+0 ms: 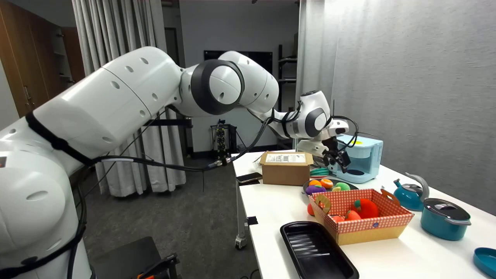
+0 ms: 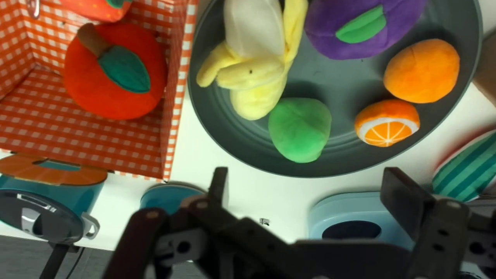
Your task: Move the banana and the pear plush toys from the box to the plate then move the box to the right
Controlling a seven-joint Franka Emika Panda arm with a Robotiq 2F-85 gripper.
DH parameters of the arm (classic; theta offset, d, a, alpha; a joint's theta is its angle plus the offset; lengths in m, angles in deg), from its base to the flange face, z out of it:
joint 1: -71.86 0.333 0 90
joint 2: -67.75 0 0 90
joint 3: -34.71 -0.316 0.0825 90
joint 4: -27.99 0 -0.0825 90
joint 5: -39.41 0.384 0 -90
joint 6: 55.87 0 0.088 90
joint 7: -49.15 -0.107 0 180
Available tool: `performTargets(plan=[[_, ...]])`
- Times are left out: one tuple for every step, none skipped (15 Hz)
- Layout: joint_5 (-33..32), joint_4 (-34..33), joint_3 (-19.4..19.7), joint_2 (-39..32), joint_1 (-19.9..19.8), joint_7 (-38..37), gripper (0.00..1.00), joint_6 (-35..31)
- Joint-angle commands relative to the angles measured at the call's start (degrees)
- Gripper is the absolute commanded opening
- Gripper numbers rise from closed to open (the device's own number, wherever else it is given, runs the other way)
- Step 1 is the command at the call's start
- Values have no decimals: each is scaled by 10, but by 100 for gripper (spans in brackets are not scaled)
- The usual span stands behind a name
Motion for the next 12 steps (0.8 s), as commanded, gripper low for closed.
performTargets(plan=[[2,30,4,21,-9,-15,100,-5],[2,42,7,28,-9,-19,100,-6],[3,54,6,34,-11,-20,100,-10],[3,67,8,41,-12,-22,100,-16],[4,84,8,50,-13,-24,100,-23],[6,103,8,60,-15,-27,100,-31],[8,123,9,71,-16,-31,100,-42],[12,147,7,86,-18,-32,100,-52],[16,170,6,99,-20,-33,100,-61],[19,197,7,117,-21,-35,100,-69],[22,221,8,132,-23,-37,100,-78],[24,250,10,151,-24,-39,100,-86]])
